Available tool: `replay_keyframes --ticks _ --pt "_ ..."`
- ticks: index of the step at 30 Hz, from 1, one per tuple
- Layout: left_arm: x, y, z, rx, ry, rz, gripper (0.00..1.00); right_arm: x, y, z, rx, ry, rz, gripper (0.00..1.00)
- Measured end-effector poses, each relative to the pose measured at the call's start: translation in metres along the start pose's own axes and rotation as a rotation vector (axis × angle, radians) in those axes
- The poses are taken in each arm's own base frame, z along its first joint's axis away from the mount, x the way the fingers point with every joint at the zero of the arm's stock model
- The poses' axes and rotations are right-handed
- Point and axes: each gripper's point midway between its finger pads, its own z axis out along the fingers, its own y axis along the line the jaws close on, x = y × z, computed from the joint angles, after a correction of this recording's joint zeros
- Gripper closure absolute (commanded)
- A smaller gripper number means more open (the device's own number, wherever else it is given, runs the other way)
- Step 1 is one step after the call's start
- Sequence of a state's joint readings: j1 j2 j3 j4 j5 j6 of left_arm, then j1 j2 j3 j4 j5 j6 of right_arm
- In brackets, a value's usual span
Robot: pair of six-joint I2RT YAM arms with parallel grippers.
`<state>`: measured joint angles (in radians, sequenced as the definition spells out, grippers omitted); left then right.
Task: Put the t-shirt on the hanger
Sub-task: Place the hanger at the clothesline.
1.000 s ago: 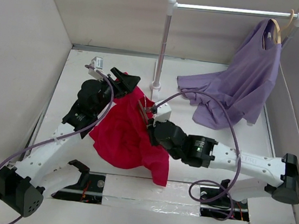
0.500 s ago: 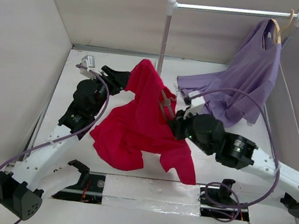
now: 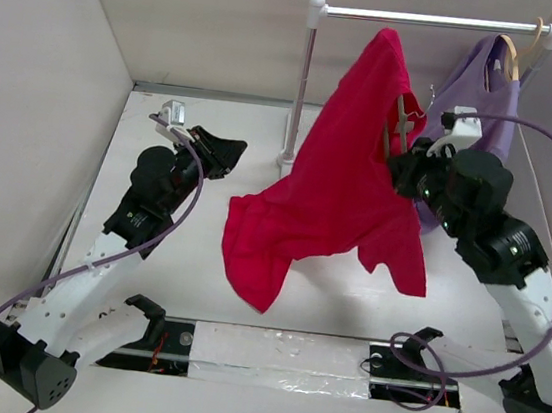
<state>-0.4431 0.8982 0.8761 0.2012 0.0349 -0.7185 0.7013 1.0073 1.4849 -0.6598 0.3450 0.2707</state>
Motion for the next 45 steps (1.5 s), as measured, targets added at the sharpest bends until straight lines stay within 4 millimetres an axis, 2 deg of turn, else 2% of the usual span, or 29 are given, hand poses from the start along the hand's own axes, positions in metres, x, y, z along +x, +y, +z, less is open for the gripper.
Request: replay_keyframes --ticks 5,8,11,15,18,23,27,33,37,41,45 --pt "0.013 0.000 -0.016 0.010 0.076 0.042 0.86 0.021 -0.054 0.038 0.157 0.128 -0.014 1.00" --pt "0.011 -0.004 -0.034 0.024 0.085 0.080 0.83 0.023 -0.082 0.057 0.224 0.178 0.002 1.00" --pt "0.008 -0.005 -0.050 0.024 0.090 0.125 0.81 0.006 -0.098 0.068 0.252 0.166 0.028 1.00" --pt "0.006 -0.002 -0.068 0.013 0.092 0.180 0.80 -0.034 -0.111 0.081 0.267 0.101 0.043 1.00" --pt "0.006 0.002 -0.075 0.001 0.098 0.215 0.78 -0.039 -0.124 0.096 0.274 0.112 0.052 1.00" --pt "0.007 0.006 -0.076 -0.004 0.104 0.261 0.78 -0.036 -0.159 0.124 0.293 0.145 0.076 1.00" --pt "0.009 0.009 -0.075 -0.008 0.112 0.283 0.78 -0.040 -0.173 0.143 0.304 0.150 0.078 1.00" --pt "0.019 0.019 -0.073 -0.024 0.135 0.299 0.78 -0.072 -0.178 0.156 0.291 0.094 0.056 1.00" --pt "0.022 0.022 -0.071 -0.031 0.146 0.303 0.78 -0.088 -0.194 0.161 0.301 0.057 0.055 1.00" --pt "0.026 0.026 -0.069 -0.039 0.160 0.307 0.78 -0.086 -0.216 0.170 0.319 0.065 0.069 1.00" --pt "0.028 0.032 -0.066 -0.048 0.167 0.308 0.78 -0.071 -0.233 0.183 0.327 0.100 0.090 1.00"
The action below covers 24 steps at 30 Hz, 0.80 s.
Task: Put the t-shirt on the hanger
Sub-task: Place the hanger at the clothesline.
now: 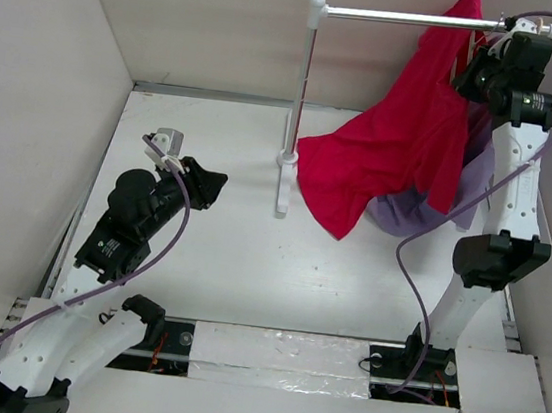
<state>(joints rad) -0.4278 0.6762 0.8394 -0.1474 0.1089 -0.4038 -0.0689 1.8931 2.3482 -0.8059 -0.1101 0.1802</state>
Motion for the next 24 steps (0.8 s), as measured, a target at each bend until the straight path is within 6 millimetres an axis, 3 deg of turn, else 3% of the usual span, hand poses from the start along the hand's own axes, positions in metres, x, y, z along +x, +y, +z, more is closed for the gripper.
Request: replay_keyframes --ticks 5,10,13,14,15,18,23,24 --pt "0.001 0.004 0.001 -0.007 0.000 -0.002 0.78 0.010 -0.005 0.017 -0.009 0.017 0.009 1.00" --pt "0.001 0.005 0.002 -0.007 0.001 -0.002 0.78 0.016 -0.004 0.021 -0.029 -0.014 0.016 1.00" --pt "0.001 0.006 0.003 -0.009 0.004 -0.001 0.78 0.019 -0.003 0.014 -0.040 -0.046 0.031 0.76" --pt "0.002 0.006 0.004 -0.010 0.005 -0.002 0.78 0.020 -0.002 0.010 -0.042 -0.054 0.038 0.61" --pt "0.002 0.006 0.005 -0.010 0.006 -0.002 0.78 0.020 -0.001 0.006 -0.044 -0.063 0.047 0.55" --pt "0.002 0.006 0.005 -0.010 0.005 -0.002 0.78 0.020 0.001 -0.010 -0.047 -0.091 0.068 0.39" --pt "0.001 0.007 0.005 -0.015 0.002 -0.001 0.72 0.013 0.008 -0.051 -0.047 -0.159 0.096 0.29" --pt "0.001 0.007 0.005 -0.015 0.002 -0.002 0.70 0.009 0.009 -0.062 -0.048 -0.184 0.105 0.19"
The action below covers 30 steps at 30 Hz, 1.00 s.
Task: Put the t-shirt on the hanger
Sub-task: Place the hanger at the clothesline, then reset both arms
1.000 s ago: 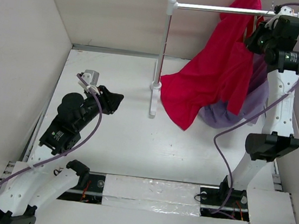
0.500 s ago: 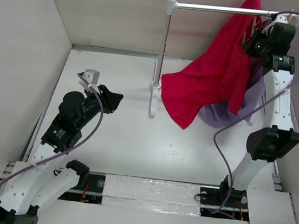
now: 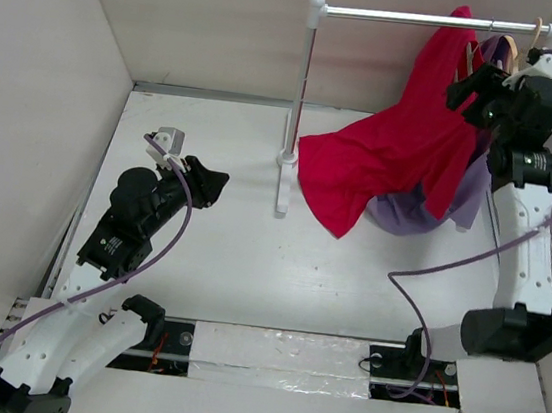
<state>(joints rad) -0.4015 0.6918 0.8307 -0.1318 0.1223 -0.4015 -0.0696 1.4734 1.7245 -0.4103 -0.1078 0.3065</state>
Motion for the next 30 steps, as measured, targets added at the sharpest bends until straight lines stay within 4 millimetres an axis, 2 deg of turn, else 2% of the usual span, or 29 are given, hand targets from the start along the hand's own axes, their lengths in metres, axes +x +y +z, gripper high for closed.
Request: replay_keyframes --ticks 1,2,3,8,14,17,21,24,27,30 --pt "0.000 0.000 0.000 -0.001 -0.001 0.000 0.70 -0.004 0.004 -0.009 -0.006 -0.014 0.000 0.19" --pt "0.000 0.000 0.000 -0.001 -0.001 -0.002 0.67 -0.011 0.008 -0.021 -0.015 -0.046 0.004 0.03" --pt "0.000 0.000 0.000 -0.002 -0.001 -0.004 0.66 -0.016 0.012 -0.033 -0.023 -0.070 0.012 0.00" --pt "0.001 0.000 0.002 -0.005 0.003 -0.024 0.60 -0.039 0.035 -0.097 -0.094 -0.189 0.018 0.00" --pt "-0.004 -0.002 0.000 -0.005 -0.019 -0.060 0.52 -0.035 0.064 -0.168 -0.222 -0.264 0.022 0.00" --pt "-0.011 -0.008 -0.003 0.010 -0.037 -0.085 0.49 -0.034 0.072 -0.200 -0.271 -0.304 0.026 0.00" --pt "-0.033 -0.023 -0.009 0.051 -0.082 -0.116 0.48 -0.031 0.081 -0.246 -0.343 -0.362 0.042 0.00" --pt "-0.054 -0.036 -0.018 0.088 -0.130 -0.130 0.47 -0.038 0.088 -0.286 -0.396 -0.432 0.046 0.00" --pt "-0.080 -0.051 -0.035 0.132 -0.199 -0.135 0.45 -0.046 0.089 -0.325 -0.414 -0.518 0.047 0.00" --pt "-0.104 -0.065 -0.059 0.178 -0.276 -0.128 0.45 -0.060 0.080 -0.367 -0.381 -0.635 0.056 0.00"
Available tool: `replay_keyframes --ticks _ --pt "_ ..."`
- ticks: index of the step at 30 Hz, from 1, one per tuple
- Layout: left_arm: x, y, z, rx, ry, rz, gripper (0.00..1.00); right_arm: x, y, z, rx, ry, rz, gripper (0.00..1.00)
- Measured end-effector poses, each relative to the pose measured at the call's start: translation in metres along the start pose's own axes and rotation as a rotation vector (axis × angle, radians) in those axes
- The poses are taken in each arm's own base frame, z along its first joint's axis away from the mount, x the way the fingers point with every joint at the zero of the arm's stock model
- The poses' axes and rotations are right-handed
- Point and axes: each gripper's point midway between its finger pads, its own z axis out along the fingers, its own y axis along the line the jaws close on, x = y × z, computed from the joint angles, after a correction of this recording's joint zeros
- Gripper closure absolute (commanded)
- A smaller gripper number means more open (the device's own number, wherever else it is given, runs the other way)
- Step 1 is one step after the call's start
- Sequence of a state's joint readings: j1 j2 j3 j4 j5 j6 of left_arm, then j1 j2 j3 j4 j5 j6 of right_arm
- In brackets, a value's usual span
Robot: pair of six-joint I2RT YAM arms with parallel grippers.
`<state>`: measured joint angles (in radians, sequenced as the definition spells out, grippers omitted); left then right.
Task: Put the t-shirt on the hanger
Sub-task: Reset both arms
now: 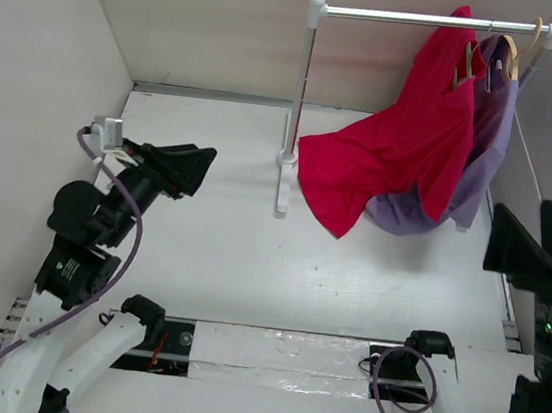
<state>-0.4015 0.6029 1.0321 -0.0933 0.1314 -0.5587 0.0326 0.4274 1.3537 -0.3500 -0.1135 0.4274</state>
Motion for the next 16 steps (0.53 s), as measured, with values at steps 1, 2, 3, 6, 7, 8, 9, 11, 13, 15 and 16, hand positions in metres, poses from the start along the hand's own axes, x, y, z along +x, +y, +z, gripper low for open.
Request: replay_keyframes --ticks 1,2,3,6,7,8,9,11,13,15,16 --pt "-0.005 -0.004 -0.003 0.009 -0.013 0.001 0.44 -0.014 0.001 -0.010 0.016 -0.047 -0.009 0.00" --pt "-0.017 -0.013 -0.011 0.032 -0.048 0.005 0.44 -0.028 0.002 -0.020 0.030 -0.094 -0.017 0.00" --pt "-0.025 -0.019 -0.018 0.050 -0.075 0.009 0.44 -0.043 0.005 -0.031 0.039 -0.143 -0.024 0.00" --pt "-0.048 -0.037 -0.039 0.103 -0.155 0.022 0.44 -0.084 0.015 -0.067 0.034 -0.282 -0.027 0.00" --pt "-0.055 -0.043 -0.046 0.119 -0.180 0.027 0.43 -0.094 0.017 -0.077 0.027 -0.319 -0.022 0.00" --pt "-0.059 -0.046 -0.050 0.130 -0.197 0.031 0.44 -0.102 0.018 -0.086 0.023 -0.352 -0.016 0.00" --pt "-0.062 -0.048 -0.053 0.138 -0.210 0.034 0.44 -0.108 0.019 -0.094 0.017 -0.378 -0.009 0.00" --pt "-0.064 -0.049 -0.056 0.142 -0.219 0.042 0.43 -0.115 0.017 -0.102 0.015 -0.408 0.005 0.00" --pt "-0.063 -0.048 -0.056 0.138 -0.217 0.049 0.44 -0.117 0.014 -0.101 0.019 -0.418 0.014 0.00" --pt "-0.058 -0.043 -0.054 0.127 -0.207 0.054 0.44 -0.110 0.007 -0.096 0.040 -0.400 0.017 0.00" --pt "-0.055 -0.040 -0.053 0.120 -0.202 0.057 0.42 -0.106 0.004 -0.093 0.051 -0.388 0.016 0.00"
